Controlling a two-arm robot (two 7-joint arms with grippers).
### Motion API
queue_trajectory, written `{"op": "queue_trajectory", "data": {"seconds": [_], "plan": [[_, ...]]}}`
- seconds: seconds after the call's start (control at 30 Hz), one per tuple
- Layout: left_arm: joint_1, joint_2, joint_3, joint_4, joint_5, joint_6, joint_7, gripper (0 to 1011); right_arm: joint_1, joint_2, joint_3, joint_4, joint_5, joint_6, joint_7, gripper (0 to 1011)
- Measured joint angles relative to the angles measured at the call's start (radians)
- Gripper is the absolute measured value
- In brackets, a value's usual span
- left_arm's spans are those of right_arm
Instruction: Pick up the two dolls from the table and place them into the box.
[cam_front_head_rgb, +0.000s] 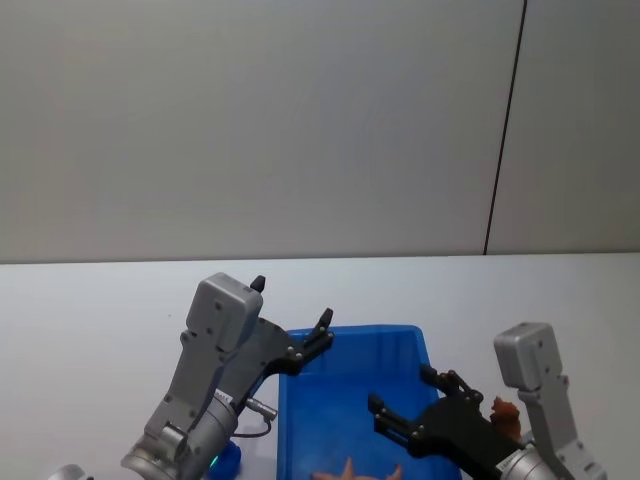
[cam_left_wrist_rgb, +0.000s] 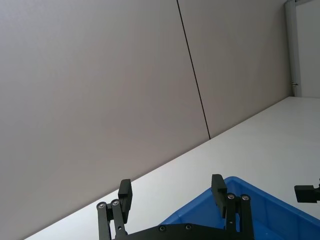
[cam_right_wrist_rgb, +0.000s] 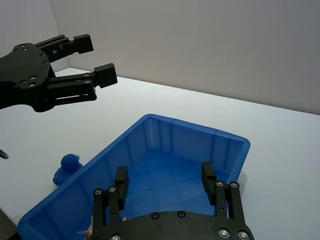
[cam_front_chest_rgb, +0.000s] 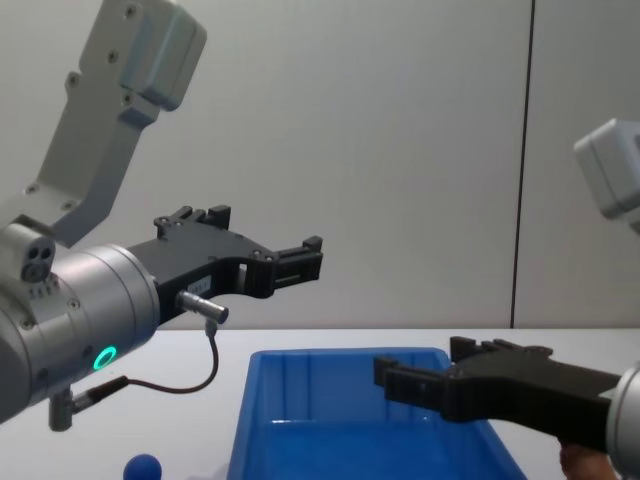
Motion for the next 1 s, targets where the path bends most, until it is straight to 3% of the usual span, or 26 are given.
{"op": "queue_trajectory", "data": {"seconds": [0.2, 1.0], "plan": [[0.000, 0.000, 0.000, 0.000, 0.000, 0.000, 0.000, 1001, 0.003, -0.001, 0.003, 0.001, -0.002, 0.007, -0.031, 1001], [0.000, 0.000, 0.000, 0.000, 0.000, 0.000, 0.000, 1001, -0.092, 0.054, 0.040, -0.096, -0.031, 0.002, -0.266, 1001]]}}
